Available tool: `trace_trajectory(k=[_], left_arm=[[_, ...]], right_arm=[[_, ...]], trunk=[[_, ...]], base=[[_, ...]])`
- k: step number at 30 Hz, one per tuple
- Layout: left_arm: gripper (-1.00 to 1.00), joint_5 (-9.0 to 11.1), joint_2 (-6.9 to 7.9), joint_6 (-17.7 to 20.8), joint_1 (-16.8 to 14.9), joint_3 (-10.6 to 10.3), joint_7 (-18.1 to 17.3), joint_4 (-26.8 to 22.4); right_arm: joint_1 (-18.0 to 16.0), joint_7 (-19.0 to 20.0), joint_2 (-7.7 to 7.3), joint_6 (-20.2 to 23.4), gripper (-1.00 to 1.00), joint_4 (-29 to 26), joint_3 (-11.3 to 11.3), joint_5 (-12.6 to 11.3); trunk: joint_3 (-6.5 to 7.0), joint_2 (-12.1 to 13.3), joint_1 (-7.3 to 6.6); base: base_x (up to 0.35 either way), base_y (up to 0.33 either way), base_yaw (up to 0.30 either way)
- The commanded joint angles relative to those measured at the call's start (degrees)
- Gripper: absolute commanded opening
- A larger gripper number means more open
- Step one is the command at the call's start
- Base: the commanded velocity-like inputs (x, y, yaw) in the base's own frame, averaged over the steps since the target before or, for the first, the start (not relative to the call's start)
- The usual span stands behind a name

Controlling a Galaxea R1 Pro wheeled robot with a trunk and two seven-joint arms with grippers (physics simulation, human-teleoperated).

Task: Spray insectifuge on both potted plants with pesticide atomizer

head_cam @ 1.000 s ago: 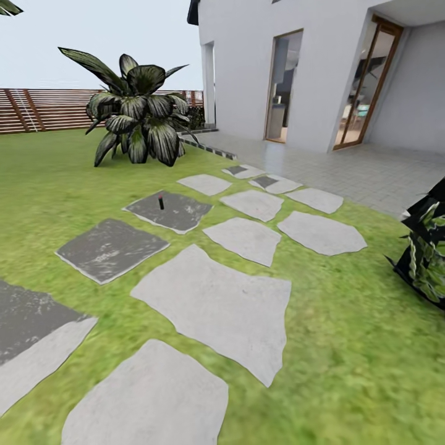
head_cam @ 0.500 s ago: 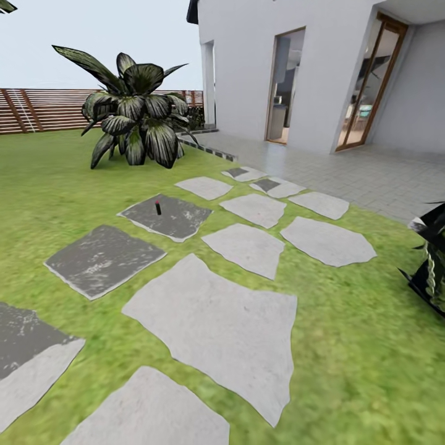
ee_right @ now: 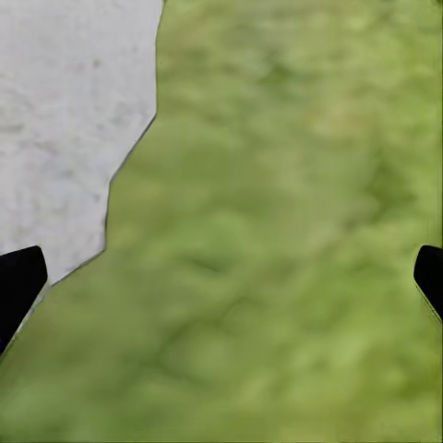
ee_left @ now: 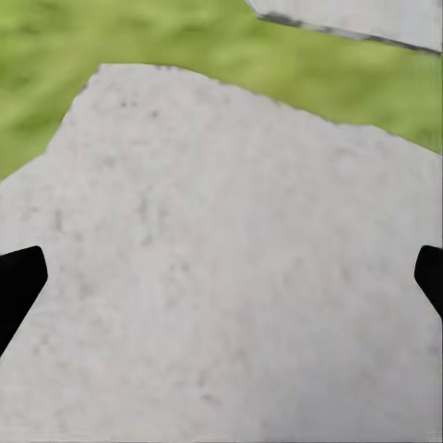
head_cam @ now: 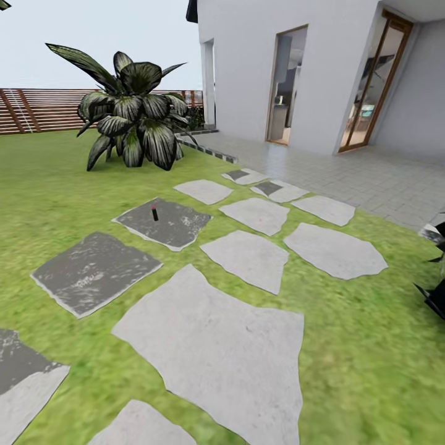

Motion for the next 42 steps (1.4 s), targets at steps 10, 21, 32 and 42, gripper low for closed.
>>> trace_trajectory(k=[10,21,32,42], left_arm=[[1.0,-0.2,0.02,-0.2,0.1,0.0,0.0,0.0],[1.0,-0.2,0.02,-0.2,0.1,0.1,0.0,0.0],[1.0,-0.2,0.02,-0.2,0.1,0.1,0.0,0.0],[1.0,-0.2,0.02,-0.2,0.1,0.1,0.0,0.0]], right_arm=[[0.0,-0.1,0.02,-0.2,1.0,0.1,-0.3,0.4],[0.0,-0.1,0.11,-0.2,1.0,0.0,-0.3,0.4],[0.0,-0.2,0.11,-0.2,1.0,-0.2,-0.4,0.2],[0.0,-0.1,0.11,-0.2,1.0,-0.1,-0.4,0.3]], trunk=[[-0.05,0.0,0.02],[-0.05,0.0,0.02],[-0.05,0.0,0.02],[-0.05,0.0,0.02]], base=[[0.34,0.0,0.0],[0.34,0.0,0.142],[0.34,0.0,0.002],[0.34,0.0,0.0]])
